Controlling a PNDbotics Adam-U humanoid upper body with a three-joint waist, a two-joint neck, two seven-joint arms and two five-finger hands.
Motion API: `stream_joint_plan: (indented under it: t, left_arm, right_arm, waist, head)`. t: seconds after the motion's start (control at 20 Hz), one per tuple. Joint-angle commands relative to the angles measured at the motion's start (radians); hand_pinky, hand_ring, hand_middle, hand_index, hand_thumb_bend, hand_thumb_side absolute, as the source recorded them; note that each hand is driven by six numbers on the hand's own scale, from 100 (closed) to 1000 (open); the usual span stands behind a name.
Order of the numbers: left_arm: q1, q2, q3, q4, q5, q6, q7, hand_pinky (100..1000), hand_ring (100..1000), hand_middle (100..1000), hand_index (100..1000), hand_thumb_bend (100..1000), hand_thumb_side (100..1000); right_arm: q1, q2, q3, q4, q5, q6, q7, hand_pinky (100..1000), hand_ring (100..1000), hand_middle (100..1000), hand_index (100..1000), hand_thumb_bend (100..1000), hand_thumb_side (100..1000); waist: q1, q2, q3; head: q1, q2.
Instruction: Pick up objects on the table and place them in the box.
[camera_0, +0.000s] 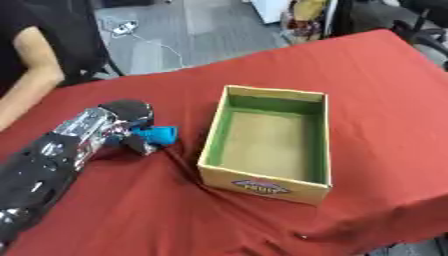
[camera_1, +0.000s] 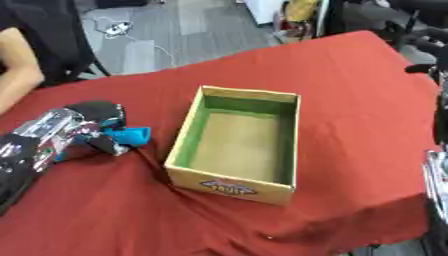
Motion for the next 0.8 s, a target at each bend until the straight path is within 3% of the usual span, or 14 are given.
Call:
stream_joint_plan:
  t: [0.05,0.25,0.45,0.8]
  left_arm:
    - [-0.019,0.016,0.018,-0.001,0.009,0.007,0.005,341,100,100,107,100,442]
    - [-0.019,0.021,0.02,0.012,0.038,0.006,-0.069,274,100,100,100,100,391]
    - [-0.031,0.052,0.02,0.01,0.119,0.001,-0.213,259,100,100,100,100,383]
    - [-0.034,0.228,-0.002,-0.086,0.375,0.069,-0.411,258,100,100,100,100,361]
  right_arm:
    - [-0.019,-0.007,-0.004,-0.019,0.0,-0.001,-0.001,600,801,829,986,457,972]
    - [-0.018,-0.007,-0.005,-0.019,0.001,-0.001,-0.002,600,801,829,987,456,971]
    - [-0.015,-0.009,-0.006,-0.018,0.002,0.0,-0.003,600,801,829,987,456,971]
    - [-0.001,-0.022,-0.007,-0.013,0.006,0.001,-0.003,599,801,829,987,456,968]
  waist:
    - [-0.006,-0.008,-0.001]
    - [-0.006,-0.009,-0.001]
    - [-0.005,-0.012,0.001]
    - [0.006,-0.031,0.012]
  head:
    - [0.003,-0.001]
    - [0.001,-0.001]
    - [-0.005,-0.001]
    - [-0.023,-0.001]
